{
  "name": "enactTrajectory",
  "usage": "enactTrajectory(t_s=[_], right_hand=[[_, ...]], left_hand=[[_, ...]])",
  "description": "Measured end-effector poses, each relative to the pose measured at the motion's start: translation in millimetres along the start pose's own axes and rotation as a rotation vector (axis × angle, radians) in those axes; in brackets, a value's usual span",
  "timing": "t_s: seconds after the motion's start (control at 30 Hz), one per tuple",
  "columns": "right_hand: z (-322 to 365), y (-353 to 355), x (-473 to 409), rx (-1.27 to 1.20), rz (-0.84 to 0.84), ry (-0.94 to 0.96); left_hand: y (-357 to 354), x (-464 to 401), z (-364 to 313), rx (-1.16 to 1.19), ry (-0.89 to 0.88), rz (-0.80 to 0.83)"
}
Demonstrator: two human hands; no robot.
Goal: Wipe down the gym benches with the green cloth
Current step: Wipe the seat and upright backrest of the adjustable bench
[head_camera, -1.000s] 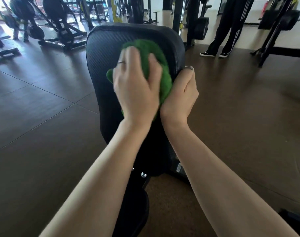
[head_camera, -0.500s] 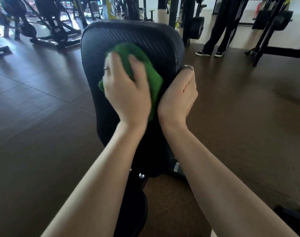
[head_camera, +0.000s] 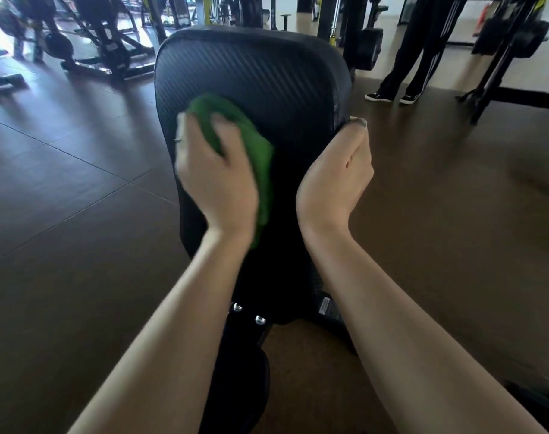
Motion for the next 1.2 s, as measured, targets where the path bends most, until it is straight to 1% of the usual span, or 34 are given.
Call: enactTrajectory(t_s=[0.07, 0.1, 0.13, 0.17, 0.23, 0.3, 0.33, 0.37, 0.4, 0.43, 0.5, 0.53, 0.57, 0.6, 0.63, 0.67, 0.73, 0.77, 0.8, 0.83, 0.87, 0.9, 0.93, 1.0, 1.03, 1.07, 1.1, 1.13, 1.17, 1.2], right_hand=[[0.0, 0.3, -0.1, -0.009, 0.009, 0.007], [0.6, 0.3, -0.1, -0.009, 0.015, 0.009], [1.3, 0.5, -0.3, -0.007, 0.018, 0.009], [1.5, 0.5, -0.5, -0.005, 0.020, 0.008], [0.7, -0.1, 0.1, -0.005, 0.025, 0.001], [1.1, -1.2, 1.0, 0.001, 0.017, -0.002], [1.2, -1.8, 1.3, 0.005, 0.013, -0.004], [1.2, -2.1, 1.9, 0.009, 0.010, -0.006], [1.3, -1.7, 1.9, 0.013, 0.005, -0.005], [1.4, -1.0, 2.0, 0.020, 0.002, -0.001], [1.3, 0.0, 0.8, 0.021, 0.003, 0.014], [1.2, 0.2, 0.6, 0.015, 0.008, 0.020], [1.4, 0.1, 0.6, 0.010, 0.012, 0.022], [1.6, 0.2, 0.4, 0.008, 0.011, 0.021], [1.5, 0.3, 0.0, 0.009, 0.008, 0.019], [1.2, -0.1, -0.4, 0.009, 0.008, 0.016], [-0.1, -1.3, 0.9, -0.003, 0.014, 0.005], [-0.5, -1.6, 1.8, -0.009, 0.013, 0.000], [-1.0, -1.7, 2.3, -0.013, 0.009, -0.005], [-1.6, -2.3, 2.6, -0.016, 0.006, -0.011], [-2.2, -3.1, 2.7, -0.019, 0.004, -0.014], [-2.4, -3.4, 2.8, -0.019, 0.002, -0.014], [-2.3, -3.4, 2.7, -0.014, 0.000, -0.011], [-2.3, -2.4, 0.9, -0.013, -0.010, 0.002], [-2.5, -2.1, 0.4, -0.017, -0.010, 0.010], [-3.2, -1.4, -0.2, -0.020, -0.011, 0.017], [-3.9, -1.1, -0.3, -0.022, -0.015, 0.019], [-4.1, -1.3, -0.2, -0.023, -0.017, 0.020], [-4.1, -1.5, 0.0, -0.024, -0.017, 0.021], [-4.7, -2.0, -0.2, -0.033, -0.016, 0.022]], left_hand=[[-5.8, 25.0, -21.1, -0.060, -0.201, 0.077], [-5.5, 23.7, -21.4, -0.083, -0.249, 0.084], [-4.7, 15.5, -13.1, -0.097, -0.242, 0.080], [-2.4, 3.4, 2.0, -0.094, -0.175, 0.055], [8.8, -22.2, 42.2, -0.022, 0.078, -0.041], [13.9, -30.7, 66.8, 0.073, 0.325, -0.094], [14.7, -28.7, 67.0, 0.076, 0.374, -0.111], [15.3, -23.4, 62.2, 0.059, 0.371, -0.120], [14.6, -14.0, 52.6, 0.041, 0.316, -0.115], [11.6, -0.1, 38.2, 0.029, 0.213, -0.083], [1.5, 37.8, 5.6, -0.002, -0.051, 0.033], [-1.8, 50.9, -6.8, -0.018, -0.132, 0.094], [-3.7, 53.3, -10.4, -0.034, -0.192, 0.118], [-2.7, 48.1, -8.6, -0.051, -0.209, 0.120], [-1.1, 36.1, 6.7, -0.064, -0.162, 0.108], [3.1, 20.4, 29.4, -0.057, -0.059, 0.069], [24.0, -6.3, 85.2, 0.028, 0.260, -0.085], [31.1, -12.1, 107.1, 0.053, 0.418, -0.127], [32.9, -13.2, 120.4, 0.063, 0.535, -0.134], [33.0, -11.9, 123.2, 0.047, 0.586, -0.130], [33.3, -9.1, 118.4, 0.018, 0.572, -0.132], [31.5, -4.1, 105.0, -0.004, 0.489, -0.122], [26.7, 6.7, 81.5, -0.011, 0.348, -0.079], [10.2, 41.4, 34.0, -0.031, 0.033, 0.079], [4.4, 53.1, 20.4, -0.040, -0.061, 0.142], [2.0, 55.2, 13.3, -0.045, -0.125, 0.162], [2.2, 47.7, 14.6, -0.056, -0.144, 0.156], [4.4, 33.2, 23.9, -0.068, -0.119, 0.135], [9.1, 13.2, 40.1, -0.065, -0.047, 0.090], [15.4, -9.4, 58.4, -0.040, 0.074, 0.031]])
Point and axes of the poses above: each hand's wrist, its own x-axis away from the middle knuckle, its own y-axis out of the back of the hand, z = x × y, the point moved 8 cm from there along -x, towards the middle knuckle, and after that the axes turned 12 degrees about y, right-handed, at the moved point
